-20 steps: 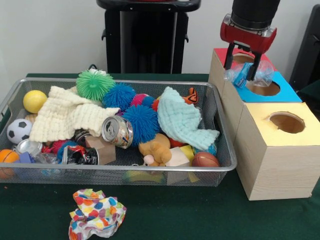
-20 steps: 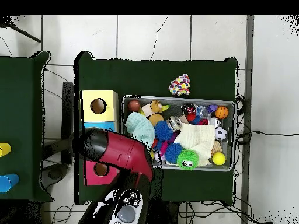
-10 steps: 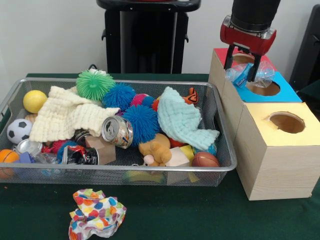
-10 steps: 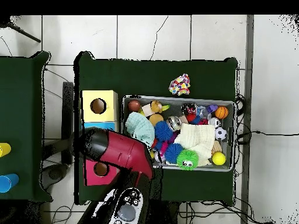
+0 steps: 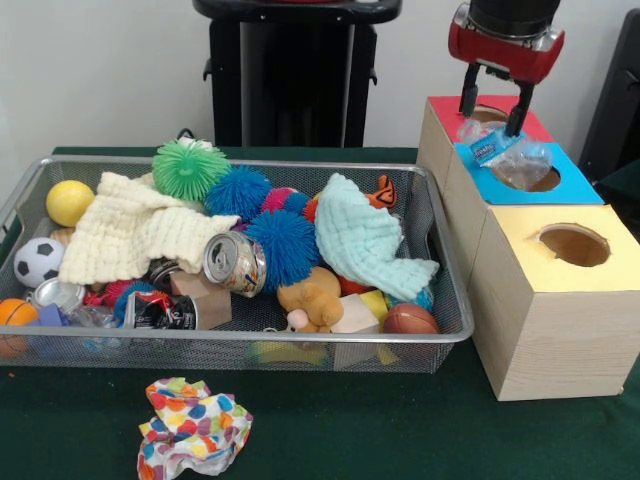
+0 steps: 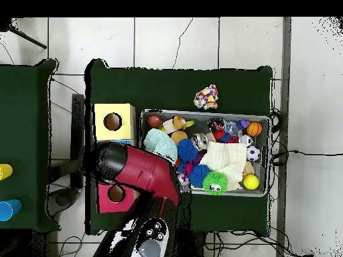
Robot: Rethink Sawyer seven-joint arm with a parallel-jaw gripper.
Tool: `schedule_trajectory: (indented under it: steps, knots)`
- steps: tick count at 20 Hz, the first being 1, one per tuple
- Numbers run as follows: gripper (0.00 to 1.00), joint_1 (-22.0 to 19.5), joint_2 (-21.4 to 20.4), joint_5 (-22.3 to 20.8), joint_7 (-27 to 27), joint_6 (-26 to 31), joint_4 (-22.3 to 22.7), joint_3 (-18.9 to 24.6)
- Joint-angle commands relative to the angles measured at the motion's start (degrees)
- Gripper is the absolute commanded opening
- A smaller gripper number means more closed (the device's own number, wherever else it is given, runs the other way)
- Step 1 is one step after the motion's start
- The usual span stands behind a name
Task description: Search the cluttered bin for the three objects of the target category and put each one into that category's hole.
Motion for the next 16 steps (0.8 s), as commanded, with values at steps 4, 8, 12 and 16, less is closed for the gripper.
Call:
schedule_trajectory:
  steps: [4,8,12,16]
  knots:
    - [1.0,-4.0,-1.5,7.9,12.1,-2.6,0.2,8.3]
    - [1.0,-4.0,-1.7,8.9,11.8,-3.2,0.3,8.7]
    - [1.0,-3.7,-1.5,8.1,11.7,-2.9,-0.1,7.9]
    - [1.0,-4.3,1.2,1.9,9.1,-2.4,-3.2,3.9]
